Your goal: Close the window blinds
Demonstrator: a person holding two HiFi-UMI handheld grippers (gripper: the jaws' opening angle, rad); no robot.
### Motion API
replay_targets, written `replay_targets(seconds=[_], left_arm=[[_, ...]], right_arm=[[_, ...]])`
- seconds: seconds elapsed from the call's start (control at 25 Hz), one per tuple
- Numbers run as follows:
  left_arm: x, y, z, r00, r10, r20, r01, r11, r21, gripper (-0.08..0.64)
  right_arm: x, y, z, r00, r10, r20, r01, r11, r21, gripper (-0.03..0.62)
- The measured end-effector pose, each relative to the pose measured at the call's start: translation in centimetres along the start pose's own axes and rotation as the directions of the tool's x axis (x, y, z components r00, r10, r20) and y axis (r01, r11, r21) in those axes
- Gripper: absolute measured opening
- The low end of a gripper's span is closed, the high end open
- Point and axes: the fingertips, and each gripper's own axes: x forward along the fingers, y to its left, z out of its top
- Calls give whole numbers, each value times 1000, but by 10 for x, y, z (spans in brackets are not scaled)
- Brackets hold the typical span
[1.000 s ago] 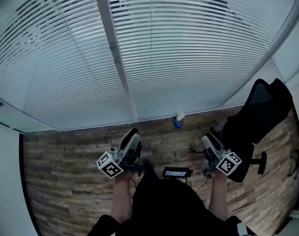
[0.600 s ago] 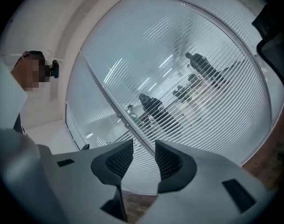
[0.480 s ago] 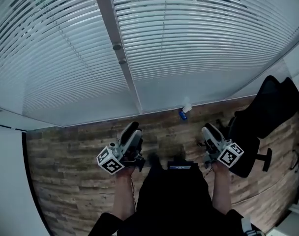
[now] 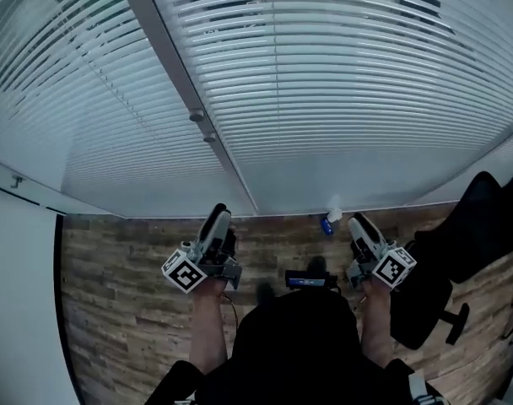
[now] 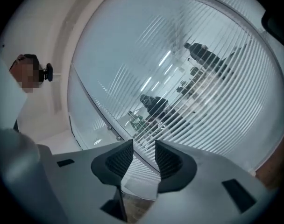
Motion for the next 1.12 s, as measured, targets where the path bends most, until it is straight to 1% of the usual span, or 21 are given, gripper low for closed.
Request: replay_targets(seconds=[0.12,0.2,0.28,0.36,0.4,0.52,0.6,0.68,0.76,0.84,0.92,1.0,1.12], left_arm=[[33,11,-5,996,88,8,-89,995,52,178],[54,22,0,985,169,18,-170,981,98,179],[62,33,7,964,264,37,-267,953,143,185],[62,43,16,932,357,70,-364,912,192,199],[62,48,21,916,390,94,-401,892,207,202],[67,65,39,878,452,157,-478,849,226,204],[73,72,52,859,480,180,-512,824,244,204],[82,79,66,844,498,201,-536,808,247,204],[90,87,76,830,516,212,-557,793,249,204],[91,95,80,816,536,216,-577,771,270,204],[88,105,79,804,557,211,-595,753,281,203],[90,113,72,801,566,195,-598,749,284,204],[100,118,71,802,569,184,-597,741,308,202]], right_arm=[[6,-21,27,999,35,-14,-36,999,-18,150],[14,-35,41,998,51,-33,-52,999,-11,150],[20,-50,45,995,71,-69,-70,998,7,150],[26,-66,40,989,94,-112,-91,995,31,150],[28,-76,38,986,102,-131,-98,994,39,150],[36,-93,41,982,108,-152,-104,994,35,150],[40,-91,50,984,108,-141,-106,994,19,150],[47,-87,62,987,98,-125,-98,995,4,150],[53,-83,70,991,85,-100,-84,996,9,150],[53,-79,67,994,77,-81,-76,997,19,150],[51,-80,57,995,61,-85,-59,998,16,150],[47,-80,53,995,51,-82,-50,999,10,150],[45,-76,60,997,38,-68,-39,999,-9,150]])
